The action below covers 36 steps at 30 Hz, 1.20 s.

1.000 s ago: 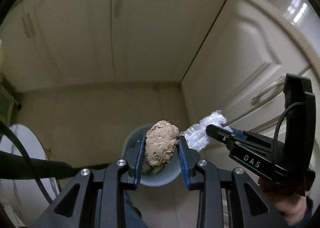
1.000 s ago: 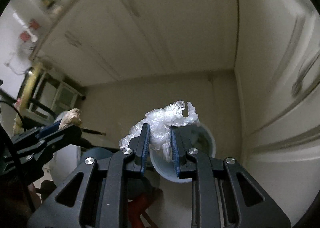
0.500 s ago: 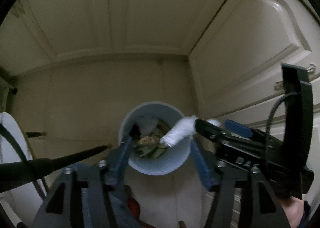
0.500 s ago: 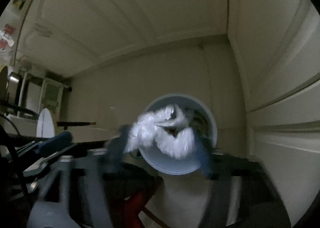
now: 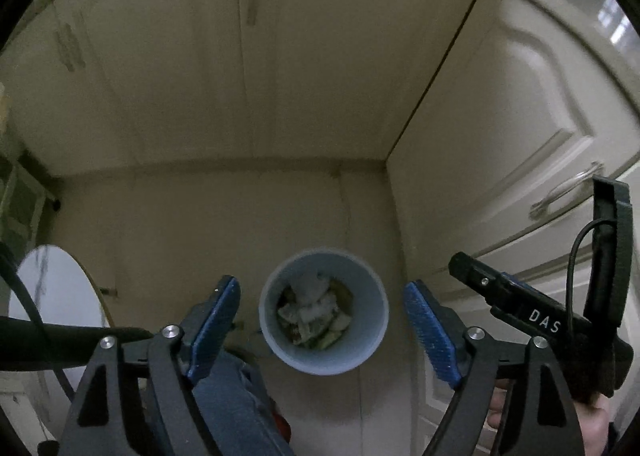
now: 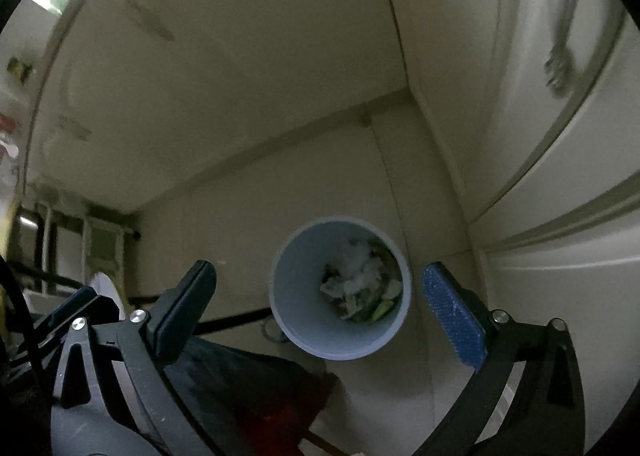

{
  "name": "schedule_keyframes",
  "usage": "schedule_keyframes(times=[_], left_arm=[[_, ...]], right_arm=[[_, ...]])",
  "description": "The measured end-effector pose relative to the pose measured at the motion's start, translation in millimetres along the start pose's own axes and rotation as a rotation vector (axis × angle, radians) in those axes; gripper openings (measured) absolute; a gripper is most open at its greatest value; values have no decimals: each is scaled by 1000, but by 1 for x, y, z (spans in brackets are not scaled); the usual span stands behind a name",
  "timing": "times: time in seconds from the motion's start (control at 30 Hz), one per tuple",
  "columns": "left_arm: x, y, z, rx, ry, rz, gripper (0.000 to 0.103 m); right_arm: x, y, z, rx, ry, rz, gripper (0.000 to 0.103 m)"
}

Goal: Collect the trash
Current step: 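Return both grippers to the red wrapper on the table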

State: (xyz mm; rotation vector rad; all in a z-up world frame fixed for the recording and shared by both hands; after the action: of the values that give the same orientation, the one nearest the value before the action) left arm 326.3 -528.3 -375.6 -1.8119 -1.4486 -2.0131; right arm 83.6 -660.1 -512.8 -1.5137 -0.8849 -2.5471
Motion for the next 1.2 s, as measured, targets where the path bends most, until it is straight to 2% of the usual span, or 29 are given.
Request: schedule_keyframes(times=[0.13, 0.27, 0.37, 0.5, 0.6, 0.77, 0.93, 1.07, 1.2], left_arm=[[46, 3, -2, -17, -23, -103, 83], [104, 5, 11, -29, -19, -230, 95], [154, 2, 30, -14, -4, -316, 96], [217, -9, 70, 28, 57, -428, 101], [265, -29, 107, 66, 134, -505, 102], [319, -62, 168, 148, 267, -538, 102], [380, -94, 221, 231, 375, -579, 102], [429, -120, 254, 278, 481, -608, 102], [457, -139, 271, 333, 566, -626, 102]], right_arm=[[34, 17, 11, -4, 25, -67, 103], [73, 35, 42, 18, 73, -146, 103], [101, 48, 76, 57, 117, -203, 103], [133, 57, 126, 122, 186, -260, 103], [157, 58, 170, 180, 245, -297, 103], [194, 47, 253, 293, 359, -341, 103], [231, 21, 342, 401, 498, -383, 103], [251, -13, 411, 506, 582, -398, 103], [256, -50, 466, 618, 645, -382, 103]])
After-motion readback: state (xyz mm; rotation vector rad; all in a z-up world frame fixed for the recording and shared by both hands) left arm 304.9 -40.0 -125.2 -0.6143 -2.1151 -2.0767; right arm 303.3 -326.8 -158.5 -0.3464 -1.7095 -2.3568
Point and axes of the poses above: each gripper's, at about its wrist camera, not at the fingertips, and x roughly against the way its jaws point, z to its left, y to its top, the point moved 10 cm from there along -x, roughly the way its jaws point, and after that the axes turned 12 degrees about -z, right-handed, at the moved point
